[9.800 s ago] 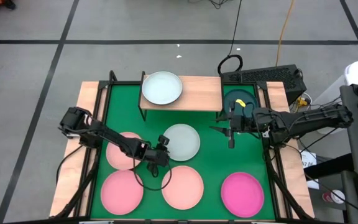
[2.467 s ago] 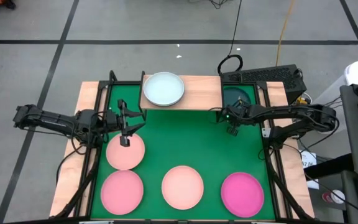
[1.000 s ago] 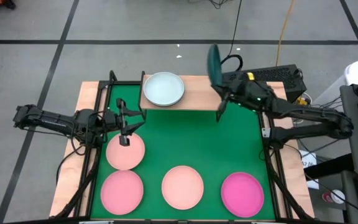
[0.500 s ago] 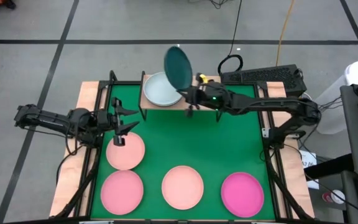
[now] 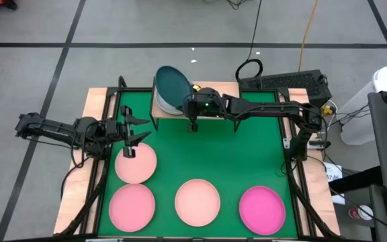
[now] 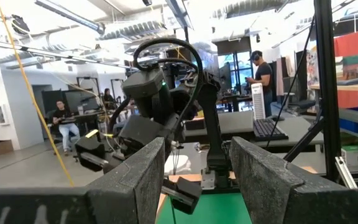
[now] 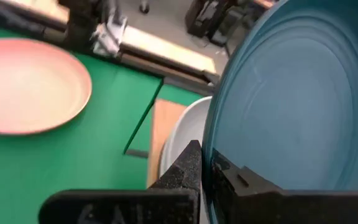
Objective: Place and stack plates onto a shelf
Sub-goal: Stack the black plate on top of the white plate on the shelf
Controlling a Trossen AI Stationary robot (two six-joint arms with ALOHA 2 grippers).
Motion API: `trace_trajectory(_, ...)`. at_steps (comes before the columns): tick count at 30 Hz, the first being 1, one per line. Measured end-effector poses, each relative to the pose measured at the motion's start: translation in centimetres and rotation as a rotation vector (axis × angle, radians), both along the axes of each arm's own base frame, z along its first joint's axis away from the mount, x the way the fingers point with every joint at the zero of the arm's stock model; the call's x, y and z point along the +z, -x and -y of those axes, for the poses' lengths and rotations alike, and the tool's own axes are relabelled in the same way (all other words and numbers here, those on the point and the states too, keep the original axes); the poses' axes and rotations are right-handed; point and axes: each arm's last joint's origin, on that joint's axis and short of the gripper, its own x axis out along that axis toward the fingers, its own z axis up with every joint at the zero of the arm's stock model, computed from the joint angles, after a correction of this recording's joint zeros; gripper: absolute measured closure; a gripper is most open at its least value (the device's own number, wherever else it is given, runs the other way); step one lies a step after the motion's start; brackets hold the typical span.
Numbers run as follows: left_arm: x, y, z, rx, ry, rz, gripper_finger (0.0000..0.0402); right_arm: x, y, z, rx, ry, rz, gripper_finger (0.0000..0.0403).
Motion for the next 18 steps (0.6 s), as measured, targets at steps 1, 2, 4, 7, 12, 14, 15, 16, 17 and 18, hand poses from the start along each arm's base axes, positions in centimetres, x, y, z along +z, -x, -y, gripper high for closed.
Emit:
trace_trajectory(1, 0.00, 0.00, 0.00, 0.000, 0.000, 0.000, 0.0211, 0.02, -0.04, 0.01, 0.005, 0.005, -0.021, 0.0403)
trace_trajectory(2, 0.00, 0.00, 0.00, 0.000, 0.000, 0.000, 0.0211, 0.10, 0.01, 0.00, 0.007, 0.007, -0.038, 0.0403)
trace_trajectory(4, 0.01, 0.00, 0.00, 0.000, 0.000, 0.001, 0.0211, 0.27, 0.03, -0.01, 0.012, 0.017, -0.049, 0.0403)
trace_trajectory(7, 0.01, 0.00, 0.00, 0.000, 0.000, 0.001, 0.0211, 0.30, 0.03, 0.00, 0.012, 0.024, -0.051, 0.0403)
trace_trajectory(12, 0.02, 0.01, 0.00, -0.001, 0.001, 0.002, 0.0211, 0.32, 0.04, 0.00, 0.012, 0.025, -0.051, 0.0381)
trace_trajectory(14, 0.02, 0.01, 0.00, -0.001, 0.002, 0.002, 0.0211, 0.24, 0.08, 0.01, 0.012, 0.023, -0.060, 0.0367)
trace_trajectory(15, 0.01, 0.00, 0.00, -0.001, 0.003, 0.002, 0.0211, 0.20, 0.10, 0.01, 0.012, 0.023, -0.064, 0.0361)
trace_trajectory(16, 0.00, 0.00, 0.00, -0.001, 0.004, 0.001, 0.0211, 0.20, 0.10, 0.02, 0.008, 0.024, -0.064, 0.0355)
trace_trajectory(17, 0.00, 0.00, 0.00, -0.001, 0.004, 0.001, 0.0211, 0.21, 0.09, 0.02, 0.004, 0.026, -0.064, 0.0350)
trace_trajectory(18, -0.01, 0.00, 0.00, -0.001, 0.004, 0.001, 0.0211, 0.23, 0.10, 0.06, -0.008, 0.033, -0.063, 0.0346)
